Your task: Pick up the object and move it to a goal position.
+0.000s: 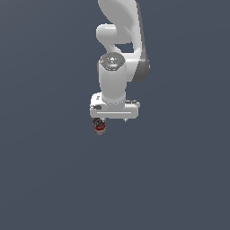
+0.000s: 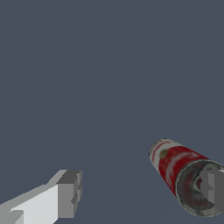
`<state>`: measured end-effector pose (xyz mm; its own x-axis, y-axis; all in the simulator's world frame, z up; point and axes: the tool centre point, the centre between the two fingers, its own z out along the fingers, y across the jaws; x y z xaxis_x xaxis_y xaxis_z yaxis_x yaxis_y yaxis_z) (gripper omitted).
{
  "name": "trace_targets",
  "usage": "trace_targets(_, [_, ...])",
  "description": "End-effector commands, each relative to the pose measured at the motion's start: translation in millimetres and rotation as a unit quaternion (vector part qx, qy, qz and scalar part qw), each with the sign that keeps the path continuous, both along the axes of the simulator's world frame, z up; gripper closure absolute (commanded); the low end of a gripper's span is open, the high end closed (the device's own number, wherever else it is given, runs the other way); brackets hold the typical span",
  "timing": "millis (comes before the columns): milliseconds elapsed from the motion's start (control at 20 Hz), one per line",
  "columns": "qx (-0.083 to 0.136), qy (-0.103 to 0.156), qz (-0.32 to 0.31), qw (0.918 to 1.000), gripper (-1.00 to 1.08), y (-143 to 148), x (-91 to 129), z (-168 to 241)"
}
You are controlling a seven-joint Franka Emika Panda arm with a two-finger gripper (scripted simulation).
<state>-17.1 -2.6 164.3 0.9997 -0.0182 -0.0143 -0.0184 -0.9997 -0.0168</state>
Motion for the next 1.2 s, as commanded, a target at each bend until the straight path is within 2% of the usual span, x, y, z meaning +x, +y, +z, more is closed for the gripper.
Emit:
trace_targets(0, [0.000, 0.000, 0.000, 1.0000, -0.92, 0.0, 0.0, 0.0])
trace_targets(650, [0.002, -0.012, 0.010, 0.9999, -0.92, 3.4, 4.8, 18.1])
trace_targets(1150, [0.000, -0.010, -0.064, 0.9979, -0.92, -21.9, -6.7, 1.5])
